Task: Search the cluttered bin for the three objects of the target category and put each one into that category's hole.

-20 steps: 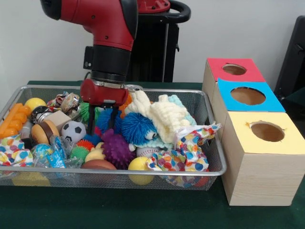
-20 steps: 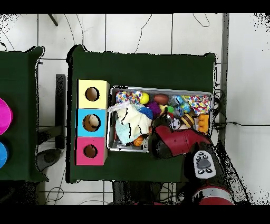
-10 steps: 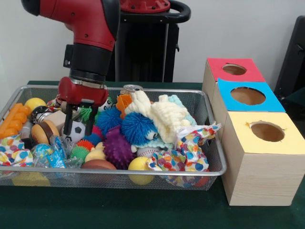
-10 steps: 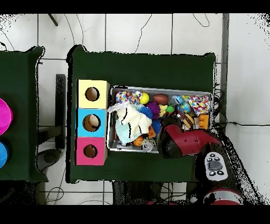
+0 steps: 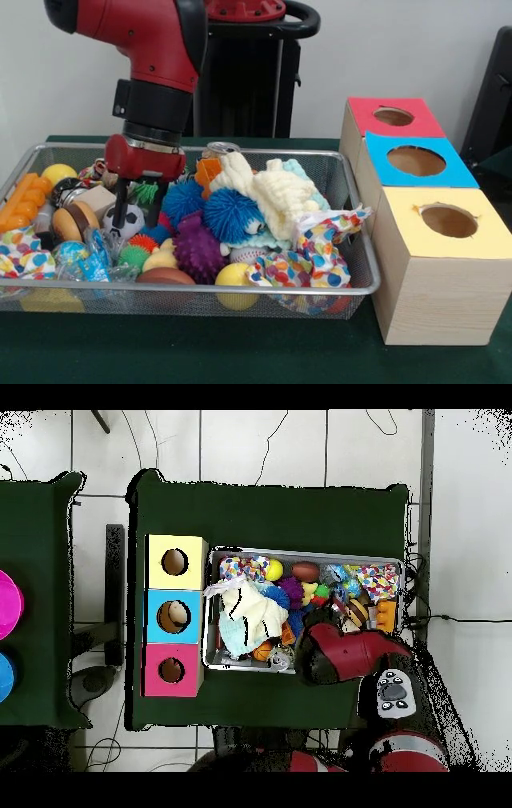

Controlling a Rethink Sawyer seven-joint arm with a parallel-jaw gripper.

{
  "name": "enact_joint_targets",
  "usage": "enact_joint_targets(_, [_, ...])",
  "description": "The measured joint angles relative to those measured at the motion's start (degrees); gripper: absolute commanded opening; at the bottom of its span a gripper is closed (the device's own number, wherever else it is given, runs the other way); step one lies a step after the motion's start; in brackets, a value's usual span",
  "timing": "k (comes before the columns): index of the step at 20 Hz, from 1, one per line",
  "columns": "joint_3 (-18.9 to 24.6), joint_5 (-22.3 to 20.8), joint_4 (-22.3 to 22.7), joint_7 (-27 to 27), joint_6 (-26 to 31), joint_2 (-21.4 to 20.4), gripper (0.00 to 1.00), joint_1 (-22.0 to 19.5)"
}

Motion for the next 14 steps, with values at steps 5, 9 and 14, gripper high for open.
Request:
enact_joint_targets(5, [-1.05, 1.01, 0.02, 0.0, -1.66, 1.6, 1.0, 1.47])
enact_joint_targets(9, [-2.27, 1.73, 0.01, 0.0, -4.86, 2.8, 1.0, 1.99])
enact_joint_targets(14, [-3.73, 1.95, 0.01, 0.0, -6.63, 3.4, 1.0, 1.99])
